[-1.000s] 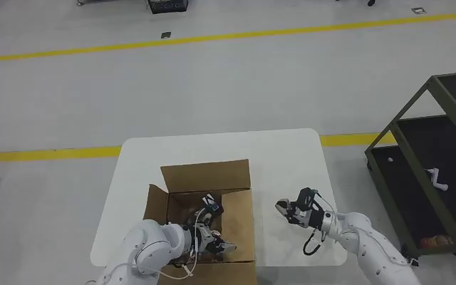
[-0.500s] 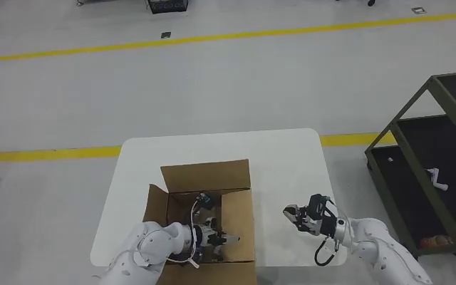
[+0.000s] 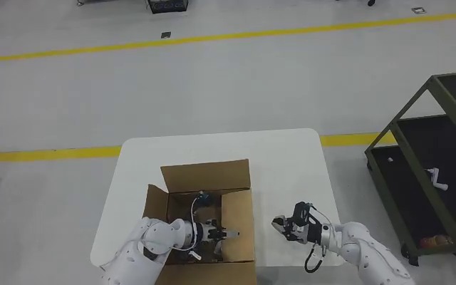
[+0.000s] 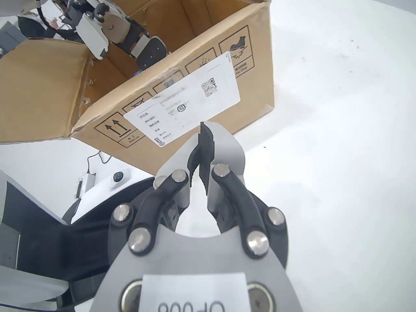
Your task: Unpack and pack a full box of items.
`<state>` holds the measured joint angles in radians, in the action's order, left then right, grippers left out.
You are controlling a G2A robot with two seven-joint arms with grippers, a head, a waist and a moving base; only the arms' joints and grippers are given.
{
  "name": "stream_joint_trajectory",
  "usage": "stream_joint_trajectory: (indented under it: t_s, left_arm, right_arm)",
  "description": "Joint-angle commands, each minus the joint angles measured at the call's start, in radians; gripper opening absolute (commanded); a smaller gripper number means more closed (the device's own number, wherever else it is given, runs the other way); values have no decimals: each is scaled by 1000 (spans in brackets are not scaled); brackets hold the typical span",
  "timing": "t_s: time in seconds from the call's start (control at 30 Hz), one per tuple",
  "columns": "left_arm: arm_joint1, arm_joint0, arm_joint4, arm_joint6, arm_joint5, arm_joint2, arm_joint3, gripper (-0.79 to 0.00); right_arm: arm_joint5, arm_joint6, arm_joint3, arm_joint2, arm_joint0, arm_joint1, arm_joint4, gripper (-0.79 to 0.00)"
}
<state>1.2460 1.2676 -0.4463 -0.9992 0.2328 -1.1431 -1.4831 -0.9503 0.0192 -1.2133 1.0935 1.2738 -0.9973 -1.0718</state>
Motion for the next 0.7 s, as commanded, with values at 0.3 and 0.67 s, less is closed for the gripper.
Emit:
stream_joint_trajectory:
  t_s: [0.3,0.67]
  left_arm:
    - [3,-48,166,-38,6,24,103,0]
    - [-1,-76,322,-86,45,25,144,0]
  right_arm:
    - [9,19,166,-130,-127,-54,-11,-785]
    - [7,9,222,-225,-202,-101,-4,-785]
